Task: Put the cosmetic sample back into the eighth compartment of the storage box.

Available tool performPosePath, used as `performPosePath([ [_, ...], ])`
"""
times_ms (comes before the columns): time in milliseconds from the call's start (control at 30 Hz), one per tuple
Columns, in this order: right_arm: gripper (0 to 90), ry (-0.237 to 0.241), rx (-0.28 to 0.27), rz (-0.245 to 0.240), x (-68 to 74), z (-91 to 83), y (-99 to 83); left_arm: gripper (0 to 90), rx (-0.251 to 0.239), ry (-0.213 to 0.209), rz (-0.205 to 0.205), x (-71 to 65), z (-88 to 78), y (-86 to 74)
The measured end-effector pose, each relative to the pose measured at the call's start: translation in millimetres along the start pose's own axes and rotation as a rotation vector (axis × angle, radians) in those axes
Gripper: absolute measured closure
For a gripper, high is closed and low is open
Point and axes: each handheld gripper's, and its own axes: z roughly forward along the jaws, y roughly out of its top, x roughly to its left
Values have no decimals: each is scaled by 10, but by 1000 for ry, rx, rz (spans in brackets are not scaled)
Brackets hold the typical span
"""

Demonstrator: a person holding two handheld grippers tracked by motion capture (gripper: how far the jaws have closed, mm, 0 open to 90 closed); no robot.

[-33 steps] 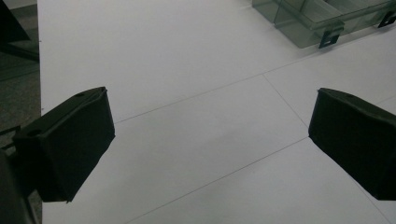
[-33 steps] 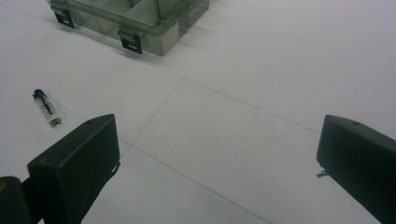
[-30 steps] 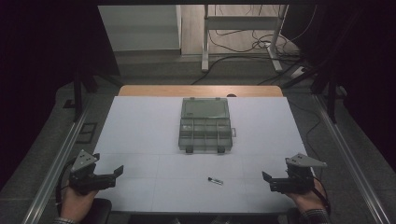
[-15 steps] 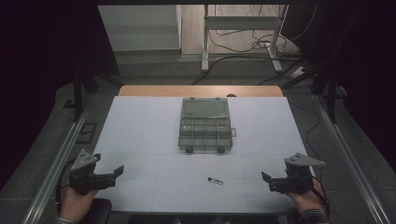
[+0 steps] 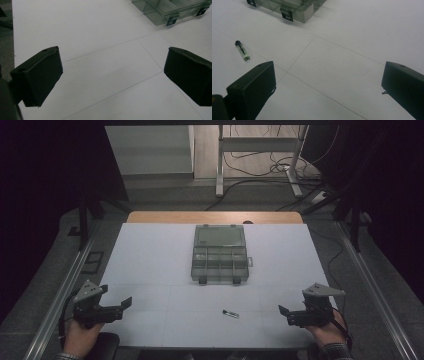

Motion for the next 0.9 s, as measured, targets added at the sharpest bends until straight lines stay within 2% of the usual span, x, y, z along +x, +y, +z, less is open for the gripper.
performPosePath([
  [133,0,31,-22,9,19,14,19,27,-1,-3,-2,3,1,0],
  [633,0,39,-3,-31,60,78,47,27,-2,-12,-13,18,-1,-1],
  [900,0,49,1,-72,103,139,112,27,-3,-15,-20,25,0,-2],
])
